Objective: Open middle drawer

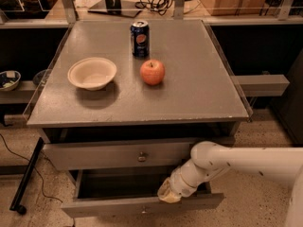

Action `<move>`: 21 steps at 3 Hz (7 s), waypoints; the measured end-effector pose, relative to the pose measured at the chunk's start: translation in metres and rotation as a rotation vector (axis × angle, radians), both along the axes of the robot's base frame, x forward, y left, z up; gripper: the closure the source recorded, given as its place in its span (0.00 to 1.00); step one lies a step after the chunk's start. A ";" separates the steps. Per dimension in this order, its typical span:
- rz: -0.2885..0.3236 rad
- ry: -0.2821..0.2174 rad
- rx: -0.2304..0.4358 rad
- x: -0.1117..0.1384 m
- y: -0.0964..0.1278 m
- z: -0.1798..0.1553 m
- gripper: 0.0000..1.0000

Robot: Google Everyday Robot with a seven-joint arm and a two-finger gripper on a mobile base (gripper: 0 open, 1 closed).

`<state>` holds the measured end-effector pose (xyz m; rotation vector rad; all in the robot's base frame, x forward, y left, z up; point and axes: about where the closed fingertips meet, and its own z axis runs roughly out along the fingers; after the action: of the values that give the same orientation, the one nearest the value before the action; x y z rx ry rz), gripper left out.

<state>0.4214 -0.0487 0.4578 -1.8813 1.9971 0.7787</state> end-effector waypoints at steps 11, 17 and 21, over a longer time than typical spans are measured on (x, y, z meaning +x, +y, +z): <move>-0.115 0.172 0.019 -0.073 -0.049 -0.003 0.00; -0.114 0.199 0.049 -0.077 -0.050 0.001 0.00; -0.110 0.203 0.061 -0.079 -0.053 0.004 0.00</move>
Offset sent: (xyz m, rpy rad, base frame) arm 0.0000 0.0000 0.0000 0.0000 0.0000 0.0000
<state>0.3423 -0.1015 0.4619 -1.7016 2.1497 1.0227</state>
